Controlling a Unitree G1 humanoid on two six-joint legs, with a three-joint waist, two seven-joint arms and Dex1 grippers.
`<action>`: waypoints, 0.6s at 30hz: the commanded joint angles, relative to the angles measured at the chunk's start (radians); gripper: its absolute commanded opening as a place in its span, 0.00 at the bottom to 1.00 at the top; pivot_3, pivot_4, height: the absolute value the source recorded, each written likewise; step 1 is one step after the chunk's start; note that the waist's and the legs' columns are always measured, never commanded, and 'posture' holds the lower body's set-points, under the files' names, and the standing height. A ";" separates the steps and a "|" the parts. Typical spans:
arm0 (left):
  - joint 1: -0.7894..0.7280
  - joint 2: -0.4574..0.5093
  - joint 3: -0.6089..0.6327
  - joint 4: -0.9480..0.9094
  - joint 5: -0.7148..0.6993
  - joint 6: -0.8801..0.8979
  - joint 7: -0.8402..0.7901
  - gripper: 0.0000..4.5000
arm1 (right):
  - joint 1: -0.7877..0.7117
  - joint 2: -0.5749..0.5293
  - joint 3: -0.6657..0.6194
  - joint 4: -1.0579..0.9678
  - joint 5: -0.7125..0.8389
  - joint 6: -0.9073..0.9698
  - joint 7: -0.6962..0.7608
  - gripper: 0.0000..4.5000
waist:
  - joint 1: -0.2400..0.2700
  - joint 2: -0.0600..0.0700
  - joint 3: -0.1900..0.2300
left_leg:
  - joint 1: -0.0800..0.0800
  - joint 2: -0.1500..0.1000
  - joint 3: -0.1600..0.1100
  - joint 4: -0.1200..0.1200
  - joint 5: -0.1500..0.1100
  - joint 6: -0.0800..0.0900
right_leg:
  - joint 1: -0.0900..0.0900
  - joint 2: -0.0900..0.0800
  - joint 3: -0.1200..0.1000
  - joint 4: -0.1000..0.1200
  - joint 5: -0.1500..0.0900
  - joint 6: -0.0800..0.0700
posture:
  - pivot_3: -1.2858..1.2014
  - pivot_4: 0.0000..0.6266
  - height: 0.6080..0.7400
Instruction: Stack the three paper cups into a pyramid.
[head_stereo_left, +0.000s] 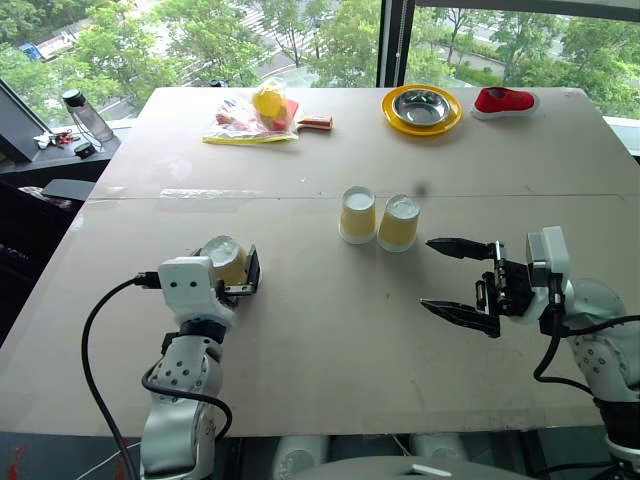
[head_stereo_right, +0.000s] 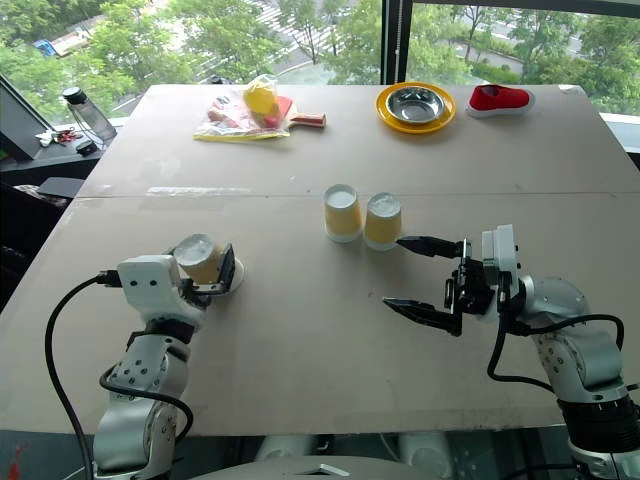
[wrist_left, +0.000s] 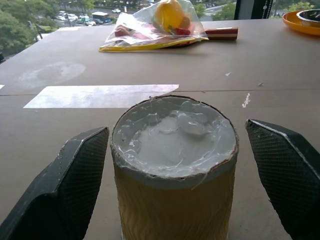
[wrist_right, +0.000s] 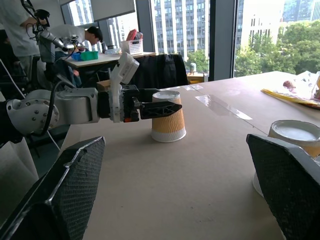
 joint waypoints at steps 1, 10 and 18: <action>-0.007 0.007 0.017 -0.017 -0.005 -0.030 -0.003 0.72 | -0.007 -0.008 -0.014 -0.037 0.013 -0.005 0.005 1.00 | 0.000 0.000 0.000 | 0.000 0.000 0.000 0.000 0.000 0.000 | 0.000 0.000 0.000 0.000 0.000 0.000 | 0.52 0.24 1.00; -0.024 0.022 0.026 -0.012 0.004 -0.039 -0.006 0.54 | 0.001 -0.003 -0.015 -0.033 0.004 -0.015 0.002 1.00 | 0.000 0.000 0.000 | 0.000 0.000 0.000 0.000 0.000 0.000 | 0.000 0.000 0.000 0.000 0.000 0.000 | 0.52 0.24 1.00; -0.355 0.132 -0.021 0.079 -0.124 0.073 -0.167 0.54 | -0.003 0.013 -0.096 0.011 0.007 -0.038 -0.075 1.00 | 0.013 0.000 0.000 | 0.000 -0.001 -0.001 0.002 0.000 0.000 | 0.001 0.000 -0.002 0.002 0.000 0.000 | 0.52 0.24 1.00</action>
